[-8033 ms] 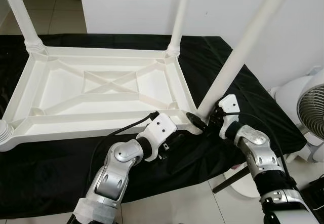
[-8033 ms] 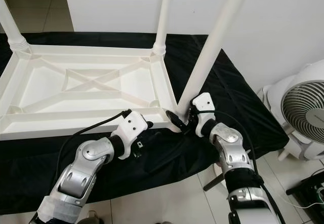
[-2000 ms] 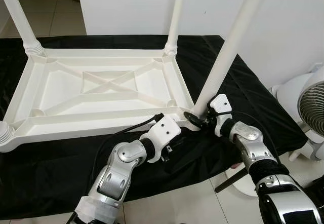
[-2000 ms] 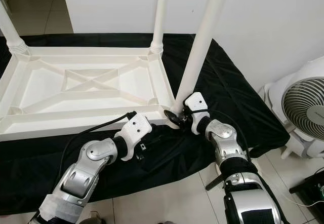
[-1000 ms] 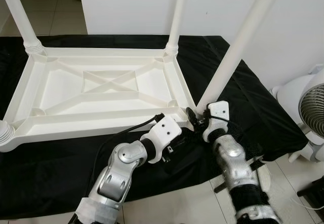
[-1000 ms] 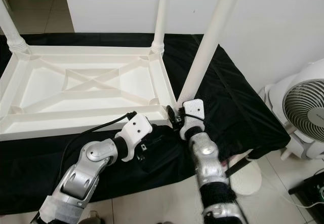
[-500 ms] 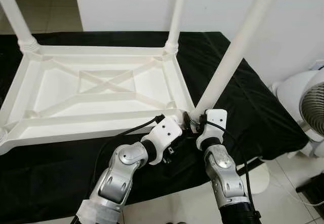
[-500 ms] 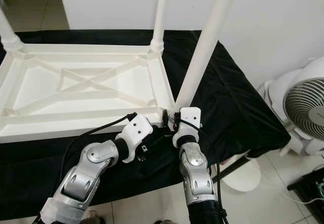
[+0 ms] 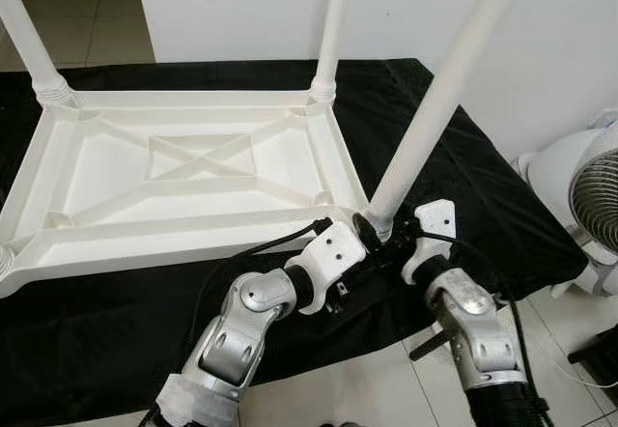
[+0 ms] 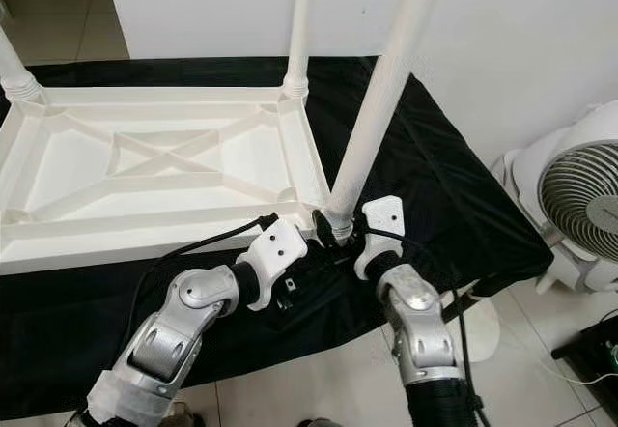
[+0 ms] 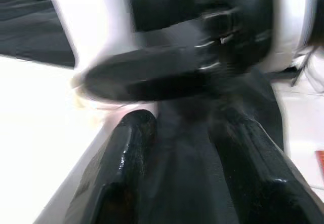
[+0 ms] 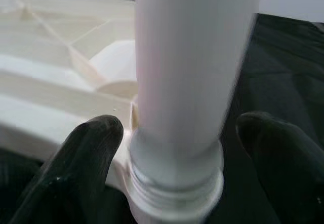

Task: Building children table

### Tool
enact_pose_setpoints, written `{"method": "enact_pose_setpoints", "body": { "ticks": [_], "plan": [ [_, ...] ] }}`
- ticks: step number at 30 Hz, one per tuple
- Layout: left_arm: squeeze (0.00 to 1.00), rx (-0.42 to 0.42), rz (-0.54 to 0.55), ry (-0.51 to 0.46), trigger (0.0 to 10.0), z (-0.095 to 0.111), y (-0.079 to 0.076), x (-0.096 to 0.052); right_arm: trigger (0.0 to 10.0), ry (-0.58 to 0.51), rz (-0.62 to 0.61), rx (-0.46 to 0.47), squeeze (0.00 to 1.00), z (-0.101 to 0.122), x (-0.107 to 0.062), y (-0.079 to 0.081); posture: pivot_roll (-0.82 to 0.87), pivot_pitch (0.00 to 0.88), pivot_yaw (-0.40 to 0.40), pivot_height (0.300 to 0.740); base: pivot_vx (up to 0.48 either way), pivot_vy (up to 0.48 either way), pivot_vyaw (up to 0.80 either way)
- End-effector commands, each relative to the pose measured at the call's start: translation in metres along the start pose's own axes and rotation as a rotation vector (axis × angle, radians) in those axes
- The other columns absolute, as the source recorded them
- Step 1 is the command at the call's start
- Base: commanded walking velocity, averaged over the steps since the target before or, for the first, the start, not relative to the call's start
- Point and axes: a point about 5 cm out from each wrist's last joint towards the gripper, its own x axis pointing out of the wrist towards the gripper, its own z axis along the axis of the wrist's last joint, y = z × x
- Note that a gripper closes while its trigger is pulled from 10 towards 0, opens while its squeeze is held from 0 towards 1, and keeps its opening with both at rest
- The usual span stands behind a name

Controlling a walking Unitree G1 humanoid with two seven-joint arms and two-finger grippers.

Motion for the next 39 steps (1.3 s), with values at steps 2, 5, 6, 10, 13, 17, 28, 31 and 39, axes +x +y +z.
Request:
{"method": "enact_pose_setpoints", "body": {
  "ticks": [2, 5, 6, 10, 13, 17, 28, 31, 39],
  "plan": [
    [0.0, -0.001, 0.086, 0.028, 10.0, -0.007, 0.01, -0.002, 10.0, 0.021, 0.057, -0.054, 0.0, -0.005, 0.003, -0.014, 0.05, 0.048, -0.066, 0.74, 0.0, 0.0, 0.0],
    [0.0, -0.006, 0.094, 0.021, 10.0, -0.006, 0.01, -0.001, 10.0, 0.018, 0.103, -0.069, 0.0, -0.004, 0.009, -0.016, 0.05, 0.044, -0.07, 0.74, 0.0, 0.0, 0.0],
    [0.0, -0.006, 0.094, 0.021, 10.0, -0.006, 0.01, -0.001, 10.0, 0.018, 0.103, -0.069, 0.0, -0.004, 0.009, -0.016, 0.05, 0.044, -0.07, 0.74, 0.0, 0.0, 0.0],
    [0.0, -0.01, 0.097, 0.015, 10.0, -0.004, 0.009, 0.0, 10.0, 0.02, 0.169, -0.086, 0.0, -0.002, 0.02, -0.017, 0.06, 0.041, -0.077, 0.74, 0.0, 0.0, 0.0],
    [0.0, -0.011, 0.096, 0.014, 10.0, -0.004, 0.007, 0.001, 10.0, 0.018, 0.212, -0.102, 0.0, 0.001, 0.029, -0.016, 0.06, 0.04, -0.078, 0.74, 0.0, 0.0, 0.0],
    [0.0, -0.01, 0.101, 0.013, 10.0, -0.003, 0.009, 0.0, 10.0, 0.034, 0.281, -0.127, 0.0, 0.0, 0.042, -0.013, 0.08, 0.042, -0.085, 0.74, 0.0, 0.0, 0.0],
    [0.0, 0.004, 0.082, 0.015, 10.0, -0.005, 0.005, 0.003, 0.0, 0.088, 0.358, -0.094, 0.0, -0.018, 0.048, -0.007, 0.07, 0.067, -0.095, 0.74, 0.0, 0.0, 0.0],
    [0.0, 0.008, 0.067, 0.015, 10.0, -0.005, 0.002, 0.004, 0.0, 0.084, 0.337, -0.07, 0.0, -0.02, 0.045, -0.008, 0.07, 0.07, -0.093, 0.74, 0.0, 0.0, 0.0],
    [0.0, 0.003, 0.065, 0.017, 10.0, -0.005, 0.003, 0.004, 10.0, 0.03, 0.148, -0.025, 0.0, -0.019, 0.04, -0.013, 0.03, 0.078, -0.081, 0.74, 0.0, 0.0, 0.0]
  ]
}}
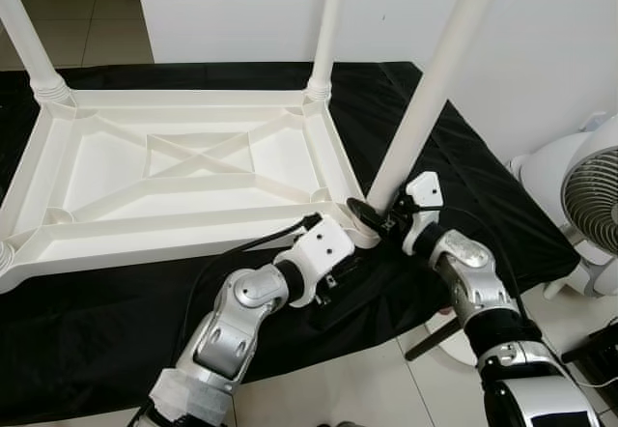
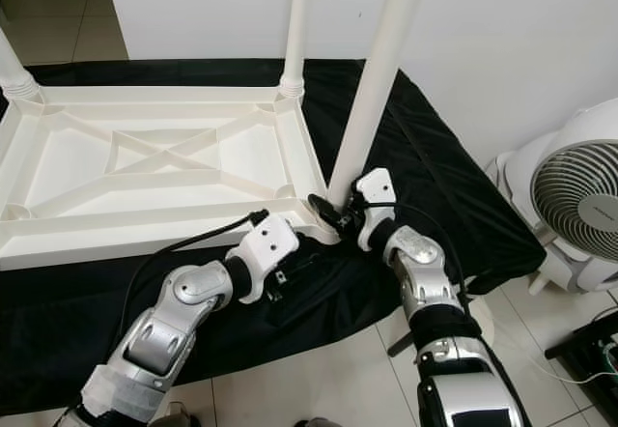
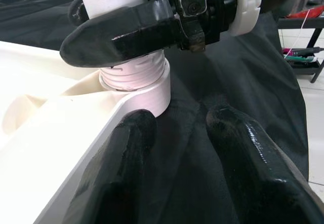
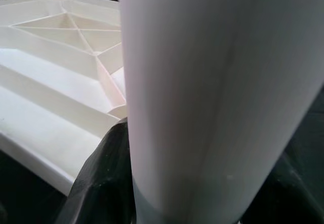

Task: Building children table

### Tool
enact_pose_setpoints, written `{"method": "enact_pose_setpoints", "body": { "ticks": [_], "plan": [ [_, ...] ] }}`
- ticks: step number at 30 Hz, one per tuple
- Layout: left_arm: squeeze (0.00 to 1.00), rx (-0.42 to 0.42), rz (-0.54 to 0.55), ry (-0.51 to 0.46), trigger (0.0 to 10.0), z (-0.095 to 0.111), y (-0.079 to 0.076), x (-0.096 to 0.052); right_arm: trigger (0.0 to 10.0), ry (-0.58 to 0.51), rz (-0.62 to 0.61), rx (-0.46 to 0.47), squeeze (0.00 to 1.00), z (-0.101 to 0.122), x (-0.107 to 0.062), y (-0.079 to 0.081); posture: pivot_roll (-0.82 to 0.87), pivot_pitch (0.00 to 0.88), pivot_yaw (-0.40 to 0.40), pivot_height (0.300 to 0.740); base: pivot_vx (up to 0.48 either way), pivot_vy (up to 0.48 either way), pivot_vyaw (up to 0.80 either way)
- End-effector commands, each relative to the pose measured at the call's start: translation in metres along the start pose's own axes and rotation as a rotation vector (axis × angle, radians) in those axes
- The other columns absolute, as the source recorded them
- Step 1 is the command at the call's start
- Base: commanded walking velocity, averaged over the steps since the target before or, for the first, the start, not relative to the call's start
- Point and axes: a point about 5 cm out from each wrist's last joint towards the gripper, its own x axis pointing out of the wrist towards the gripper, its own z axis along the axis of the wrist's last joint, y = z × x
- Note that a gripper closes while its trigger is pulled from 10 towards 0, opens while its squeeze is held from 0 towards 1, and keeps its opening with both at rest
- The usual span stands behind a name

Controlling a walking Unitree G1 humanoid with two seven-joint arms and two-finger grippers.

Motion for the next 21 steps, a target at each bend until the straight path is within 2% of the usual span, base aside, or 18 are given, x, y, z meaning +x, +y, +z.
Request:
{"method": "enact_pose_setpoints", "body": {
  "ticks": [1, 3, 9, 10, 12, 14, 15, 16, 18, 21],
  "plan": [
    [0.0, -0.01, 0.027, 0.002, 10.0, -0.001, 0.0, 0.002, 10.0, 0.073, -0.037, 0.002, 0.0, -0.015, -0.006, 0.004, 0.03, 0.078, -0.081, 0.74, 0.0, 0.0, 0.0],
    [0.0, -0.025, 0.042, 0.0, 10.0, -0.001, 0.003, 0.001, 10.0, 0.065, -0.165, -0.009, 0.0, -0.015, -0.007, 0.013, 0.03, 0.073, -0.065, 0.74, 0.0, 0.0, 0.0],
    [0.0, -0.028, 0.043, 0.005, 10.0, -0.002, 0.004, 0.0, 10.0, 0.03, -0.278, 0.028, 0.0, -0.012, -0.006, 0.029, 0.03, 0.074, -0.059, 0.74, 0.0, 0.0, 0.0],
    [0.0, -0.025, 0.04, 0.005, 10.0, -0.002, 0.005, -0.001, 10.0, 0.036, -0.36, 0.058, 0.0, -0.011, -0.006, 0.034, 0.04, 0.074, -0.063, 0.74, 0.0, 0.0, 0.0],
    [0.0, -0.025, 0.04, 0.005, 10.0, -0.002, 0.005, -0.001, 10.0, 0.036, -0.36, 0.058, 0.0, -0.011, -0.006, 0.034, 0.04, 0.074, -0.063, 0.74, 0.0, 0.0, 0.0],
    [0.0, -0.017, 0.047, 0.02, 10.0, -0.005, 0.008, -0.005, 10.0, 0.046, -0.525, 0.092, 0.0, -0.008, -0.003, 0.045, 0.04, 0.069, -0.065, 0.74, 0.0, 0.0, 0.0],
    [0.0, -0.017, 0.047, 0.02, 10.0, -0.005, 0.008, -0.005, 10.0, 0.046, -0.525, 0.092, 0.0, -0.008, -0.003, 0.045, 0.04, 0.069, -0.065, 0.74, 0.0, 0.0, 0.0],
    [0.0, -0.017, 0.056, 0.023, 10.0, -0.006, 0.009, -0.006, 10.0, 0.044, -0.563, 0.116, 0.0, -0.006, 0.0, 0.051, 0.05, 0.067, -0.074, 0.74, 0.0, 0.0, 0.0],
    [0.0, -0.024, 0.073, 0.024, 10.0, -0.006, 0.011, -0.007, 10.0, 0.036, -0.568, 0.087, 0.0, 0.0, 0.006, 0.059, 0.05, 0.065, -0.077, 0.74, 0.0, 0.0, 0.0],
    [0.0, -0.028, 0.076, 0.024, 10.0, -0.006, 0.01, -0.007, 10.0, 0.026, -0.562, 0.083, 0.0, 0.003, 0.006, 0.059, 0.05, 0.061, -0.078, 0.74, 0.0, 0.0, 0.0]
  ]
}}
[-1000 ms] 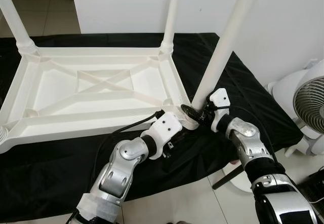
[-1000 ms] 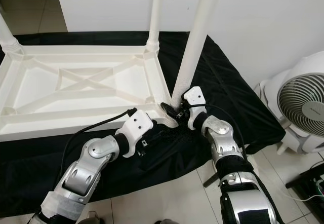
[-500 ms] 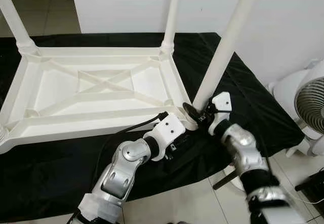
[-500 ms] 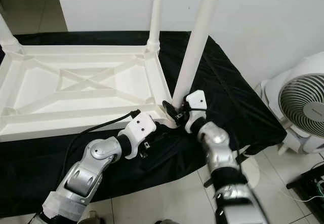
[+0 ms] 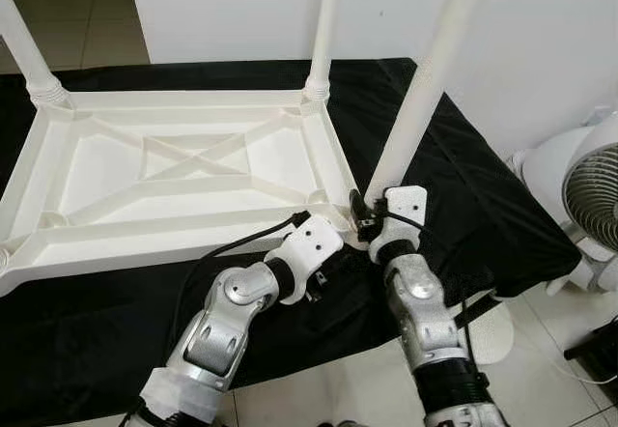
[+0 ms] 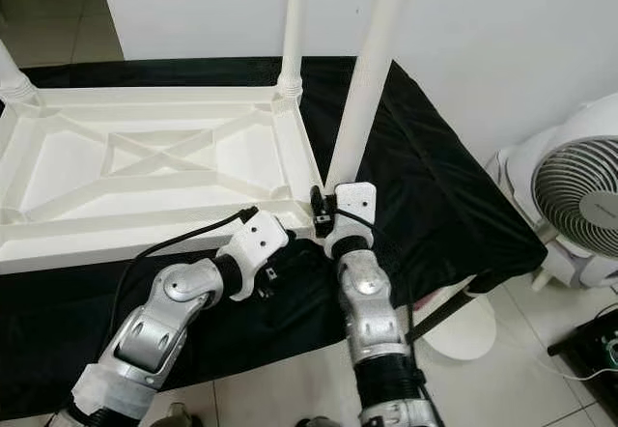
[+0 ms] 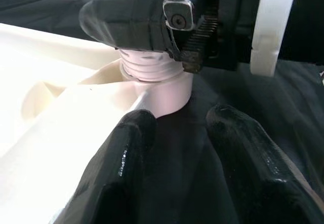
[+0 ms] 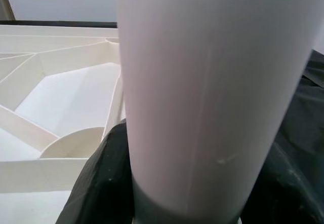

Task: Building children table

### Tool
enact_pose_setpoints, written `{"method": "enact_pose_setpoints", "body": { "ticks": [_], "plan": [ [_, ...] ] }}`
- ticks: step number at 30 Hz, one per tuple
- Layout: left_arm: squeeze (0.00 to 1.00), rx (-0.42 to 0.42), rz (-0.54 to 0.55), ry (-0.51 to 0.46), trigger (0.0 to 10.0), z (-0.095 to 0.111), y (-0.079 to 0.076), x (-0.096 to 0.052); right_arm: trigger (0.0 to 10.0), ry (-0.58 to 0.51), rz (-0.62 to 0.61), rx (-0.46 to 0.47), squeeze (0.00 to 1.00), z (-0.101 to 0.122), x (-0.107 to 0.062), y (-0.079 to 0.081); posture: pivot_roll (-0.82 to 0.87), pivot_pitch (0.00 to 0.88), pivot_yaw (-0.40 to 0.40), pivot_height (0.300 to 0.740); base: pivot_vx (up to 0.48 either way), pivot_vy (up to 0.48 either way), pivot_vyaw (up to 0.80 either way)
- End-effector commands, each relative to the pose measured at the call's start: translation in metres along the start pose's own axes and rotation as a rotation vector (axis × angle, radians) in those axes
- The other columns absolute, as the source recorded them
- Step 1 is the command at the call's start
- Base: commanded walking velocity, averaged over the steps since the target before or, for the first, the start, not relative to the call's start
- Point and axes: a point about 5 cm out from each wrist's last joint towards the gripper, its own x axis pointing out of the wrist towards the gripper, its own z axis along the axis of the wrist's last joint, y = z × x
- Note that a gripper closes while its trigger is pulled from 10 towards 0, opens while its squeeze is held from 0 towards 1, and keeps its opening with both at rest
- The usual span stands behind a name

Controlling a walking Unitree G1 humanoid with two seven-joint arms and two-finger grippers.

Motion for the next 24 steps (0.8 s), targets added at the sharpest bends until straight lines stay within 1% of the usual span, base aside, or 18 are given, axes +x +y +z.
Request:
{"method": "enact_pose_setpoints", "body": {
  "ticks": [1, 2, 9, 10, 11, 12, 13, 14, 15, 17, 18, 19, 20, 21, 24],
  "plan": [
    [0.0, -0.013, 0.043, 0.008, 10.0, -0.002, -0.002, 0.0, 10.0, 0.04, 0.01, -0.012, 0.0, -0.007, -0.004, -0.004, 0.05, 0.059, -0.086, 0.74, 0.0, 0.0, 0.0],
    [0.0, -0.015, 0.043, 0.009, 10.0, -0.002, -0.003, -0.001, 10.0, 0.032, 0.02, 0.001, 1.0, -0.006, -0.005, -0.008, 0.05, 0.057, -0.09, 0.74, 0.0, 0.0, 0.0],
    [0.0, -0.021, 0.048, 0.009, 10.0, -0.003, -0.003, -0.001, 10.0, 0.03, 0.048, 0.006, 1.0, -0.003, -0.007, -0.014, 0.06, 0.056, -0.094, 0.74, 0.0, 0.0, 0.0],
    [0.0, -0.021, 0.049, 0.009, 10.0, -0.002, -0.004, -0.001, 10.0, 0.032, 0.124, -0.013, 0.04, -0.001, -0.009, -0.018, 0.06, 0.055, -0.092, 0.74, 0.0, 0.0, 0.0],
    [0.0, -0.021, 0.049, 0.009, 10.0, -0.002, -0.004, -0.001, 10.0, 0.032, 0.124, -0.013, 0.04, -0.001, -0.009, -0.018, 0.06, 0.055, -0.092, 0.74, 0.0, 0.0, 0.0],
    [0.0, -0.021, 0.049, 0.009, 10.0, -0.002, -0.004, -0.001, 10.0, 0.035, 0.16, -0.025, 0.04, 0.001, -0.01, -0.019, 0.06, 0.055, -0.091, 0.74, 0.0, 0.0, 0.0],
    [0.0, -0.021, 0.048, 0.008, 10.0, -0.002, -0.004, -0.001, 10.0, 0.043, 0.228, -0.038, 0.0, 0.001, -0.012, -0.021, 0.06, 0.055, -0.091, 0.74, 0.0, 0.0, 0.0],
    [0.0, -0.021, 0.047, 0.008, 10.0, -0.002, -0.005, -0.001, 10.0, 0.049, 0.272, -0.045, 0.0, 0.001, -0.014, -0.022, 0.06, 0.055, -0.091, 0.74, 0.0, 0.0, 0.0],
    [0.0, -0.021, 0.047, 0.008, 10.0, -0.002, -0.005, -0.001, 10.0, 0.049, 0.272, -0.045, 0.0, 0.001, -0.014, -0.022, 0.06, 0.055, -0.091, 0.74, 0.0, 0.0, 0.0],
    [0.0, -0.021, 0.046, 0.007, 10.0, -0.002, -0.005, -0.002, 10.0, 0.066, 0.393, -0.046, 0.0, 0.002, -0.016, -0.035, 0.08, 0.054, -0.098, 0.74, 0.0, 0.0, 0.0],
    [0.0, -0.021, 0.046, 0.006, 10.0, -0.001, -0.005, -0.002, 10.0, 0.069, 0.422, -0.045, 0.0, 0.003, -0.017, -0.039, 0.08, 0.054, -0.098, 0.74, 0.0, 0.0, 0.0],
    [0.0, -0.023, 0.049, 0.011, 10.0, -0.003, -0.005, -0.004, 10.0, 0.069, 0.481, -0.068, 0.0, 0.005, -0.017, -0.046, 0.08, 0.055, -0.098, 0.74, 0.0, 0.0, 0.0],
    [0.0, -0.023, 0.051, 0.014, 10.0, -0.004, -0.005, -0.005, 10.0, 0.068, 0.515, -0.086, 0.0, 0.006, -0.017, -0.051, 0.08, 0.055, -0.098, 0.74, 0.0, 0.0, 0.0],
    [0.0, -0.023, 0.051, 0.014, 10.0, -0.004, -0.005, -0.005, 10.0, 0.068, 0.515, -0.086, 0.0, 0.006, -0.017, -0.051, 0.08, 0.055, -0.098, 0.74, 0.0, 0.0, 0.0],
    [0.0, -0.021, 0.054, 0.023, 10.0, -0.006, -0.003, -0.007, 10.0, 0.071, 0.586, -0.141, 0.0, 0.008, -0.014, -0.063, 0.08, 0.058, -0.093, 0.74, 0.0, 0.0, 0.0]
  ]
}}
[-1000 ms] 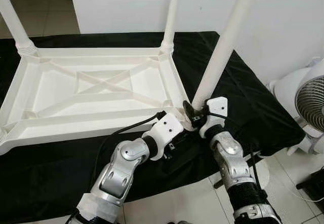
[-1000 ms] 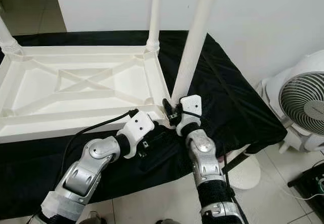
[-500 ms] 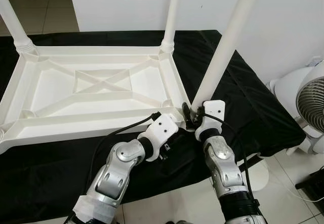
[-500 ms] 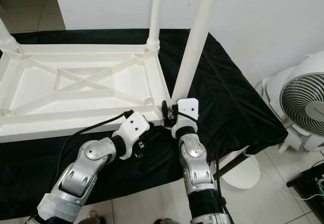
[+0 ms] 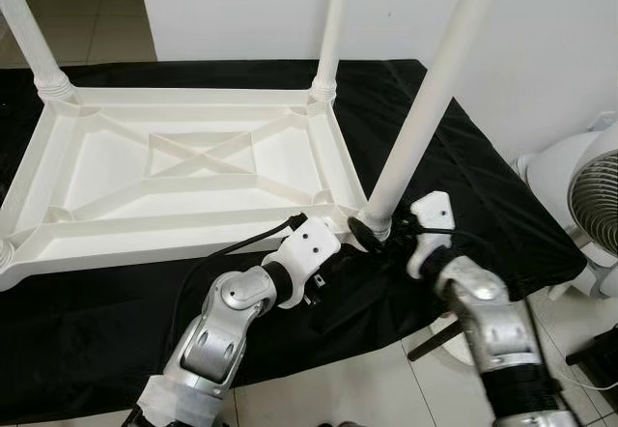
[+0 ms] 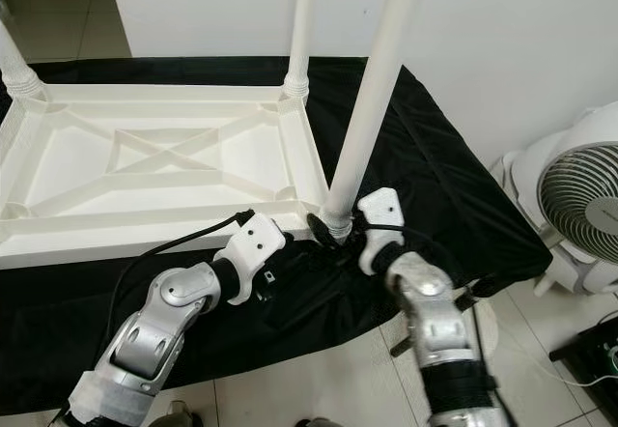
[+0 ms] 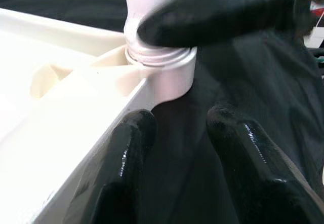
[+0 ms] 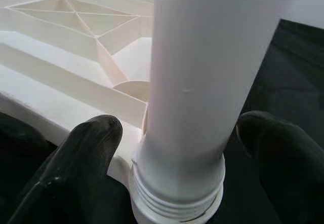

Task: Building children table

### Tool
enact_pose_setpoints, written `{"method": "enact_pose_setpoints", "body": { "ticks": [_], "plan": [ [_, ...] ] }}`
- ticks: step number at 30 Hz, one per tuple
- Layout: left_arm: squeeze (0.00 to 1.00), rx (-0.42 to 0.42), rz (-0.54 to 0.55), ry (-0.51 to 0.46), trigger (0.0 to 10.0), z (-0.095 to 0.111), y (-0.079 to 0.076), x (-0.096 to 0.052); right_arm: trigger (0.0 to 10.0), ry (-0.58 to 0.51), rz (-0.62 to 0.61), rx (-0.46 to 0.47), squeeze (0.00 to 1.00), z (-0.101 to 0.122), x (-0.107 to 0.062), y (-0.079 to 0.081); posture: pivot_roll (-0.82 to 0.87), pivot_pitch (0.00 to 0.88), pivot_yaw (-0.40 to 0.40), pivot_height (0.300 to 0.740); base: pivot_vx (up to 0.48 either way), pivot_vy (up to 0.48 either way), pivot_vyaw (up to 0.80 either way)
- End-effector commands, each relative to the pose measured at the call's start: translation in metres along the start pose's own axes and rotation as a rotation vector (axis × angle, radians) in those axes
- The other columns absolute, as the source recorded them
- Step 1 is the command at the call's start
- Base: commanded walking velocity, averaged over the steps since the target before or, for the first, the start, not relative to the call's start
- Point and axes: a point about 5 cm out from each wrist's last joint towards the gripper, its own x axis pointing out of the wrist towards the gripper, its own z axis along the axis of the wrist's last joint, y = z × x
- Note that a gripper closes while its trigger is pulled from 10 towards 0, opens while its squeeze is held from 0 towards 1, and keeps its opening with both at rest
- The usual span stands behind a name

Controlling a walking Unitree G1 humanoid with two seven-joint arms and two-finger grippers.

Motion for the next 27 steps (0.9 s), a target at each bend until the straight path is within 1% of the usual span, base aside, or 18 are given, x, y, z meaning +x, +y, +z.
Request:
{"method": "enact_pose_setpoints", "body": {
  "ticks": [1, 2, 4, 5, 6, 9, 10, 11, 13, 14, 15, 16, 17, 18, 19, 20, 21, 27],
  "plan": [
    [0.0, -0.01, 0.048, 0.011, 10.0, -0.003, 0.0, -0.001, 10.0, 0.002, 0.032, -0.015, 0.0, -0.001, -0.002, -0.004, 0.08, 0.058, -0.093, 0.74, 0.0, 0.0, 0.0],
    [0.0, -0.01, 0.048, 0.011, 10.0, -0.003, 0.0, -0.001, 10.0, 0.002, 0.032, -0.015, 0.0, -0.001, -0.002, -0.004, 0.08, 0.058, -0.093, 0.74, 0.0, 0.0, 0.0],
    [0.0, -0.007, 0.048, 0.015, 10.0, -0.003, 0.001, -0.002, 10.0, 0.01, 0.063, -0.049, 0.0, 0.0, 0.001, -0.014, 0.07, 0.061, -0.083, 0.74, 0.0, 0.0, 0.0],
    [0.0, -0.007, 0.048, 0.015, 10.0, -0.003, 0.001, -0.002, 10.0, 0.01, 0.063, -0.049, 0.0, 0.0, 0.001, -0.014, 0.07, 0.061, -0.083, 0.74, 0.0, 0.0, 0.0],
    [0.0, -0.005, 0.048, 0.016, 10.0, -0.003, 0.002, -0.002, 10.0, 0.018, 0.08, -0.049, 0.0, -0.001, 0.005, -0.019, 0.08, 0.061, -0.08, 0.74, 0.0, 0.0, 0.0],
    [0.0, -0.005, 0.048, 0.017, 10.0, -0.003, 0.002, -0.002, 10.0, 0.023, 0.09, -0.048, 0.0, -0.002, 0.008, -0.022, 0.08, 0.061, -0.08, 0.74, 0.0, 0.0, 0.0],
    [0.0, -0.005, 0.049, 0.018, 10.0, -0.003, 0.003, -0.002, 10.0, 0.033, 0.104, -0.059, 0.0, -0.003, 0.012, -0.023, 0.07, 0.062, -0.074, 0.74, 0.0, 0.0, 0.0],
    [0.0, -0.005, 0.049, 0.018, 10.0, -0.003, 0.003, -0.002, 10.0, 0.033, 0.104, -0.059, 0.0, -0.003, 0.012, -0.023, 0.07, 0.062, -0.074, 0.74, 0.0, 0.0, 0.0],
    [0.0, -0.002, 0.043, 0.017, 10.0, -0.002, 0.002, -0.001, 10.0, 0.066, 0.125, -0.069, 0.0, -0.011, 0.026, -0.022, 0.08, 0.06, -0.074, 0.74, 0.0, 0.0, 0.0],
    [0.0, -0.002, 0.043, 0.017, 10.0, -0.002, 0.002, -0.001, 10.0, 0.066, 0.125, -0.069, 0.0, -0.011, 0.026, -0.022, 0.08, 0.06, -0.074, 0.74, 0.0, 0.0, 0.0],
    [0.0, -0.002, 0.043, 0.015, 10.0, -0.001, 0.003, 0.0, 10.0, 0.077, 0.14, -0.078, 0.0, -0.014, 0.031, -0.02, 0.08, 0.059, -0.077, 0.74, 0.0, 0.0, 0.0],
    [0.0, -0.002, 0.043, 0.015, 10.0, -0.001, 0.003, 0.0, 10.0, 0.077, 0.14, -0.078, 0.0, -0.014, 0.031, -0.02, 0.08, 0.059, -0.077, 0.74, 0.0, 0.0, 0.0],
    [0.0, -0.001, 0.044, 0.013, 10.0, -0.001, 0.003, 0.001, 10.0, 0.082, 0.148, -0.069, 0.0, -0.016, 0.035, -0.018, 0.08, 0.058, -0.077, 0.74, 0.0, 0.0, 0.0],
    [0.0, -0.002, 0.047, 0.011, 10.0, 0.0, 0.003, 0.001, 6.7, 0.083, 0.168, -0.062, 0.0, -0.018, 0.039, -0.013, 0.09, 0.057, -0.08, 0.74, 0.0, 0.0, 0.0],
    [0.0, -0.002, 0.047, 0.011, 10.0, 0.0, 0.003, 0.001, 6.7, 0.083, 0.168, -0.062, 0.0, -0.018, 0.039, -0.013, 0.09, 0.057, -0.08, 0.74, 0.0, 0.0, 0.0],
    [0.0, -0.003, 0.049, 0.01, 10.0, 0.0, 0.003, 0.001, 6.7, 0.081, 0.185, -0.064, 0.0, -0.019, 0.042, -0.009, 0.09, 0.057, -0.08, 0.74, 0.0, 0.0, 0.0],
    [0.0, -0.004, 0.05, 0.009, 10.0, 0.001, 0.003, 0.001, 0.0, 0.078, 0.199, -0.06, 0.0, -0.02, 0.044, -0.006, 0.09, 0.055, -0.086, 0.74, 0.0, 0.0, 0.0],
    [0.0, -0.007, 0.05, 0.006, 10.0, 0.001, 0.001, 0.002, 0.0, 0.06, 0.225, -0.046, 0.0, -0.02, 0.045, -0.006, 0.09, 0.051, -0.09, 0.74, 0.0, 0.0, 0.0]
  ]
}}
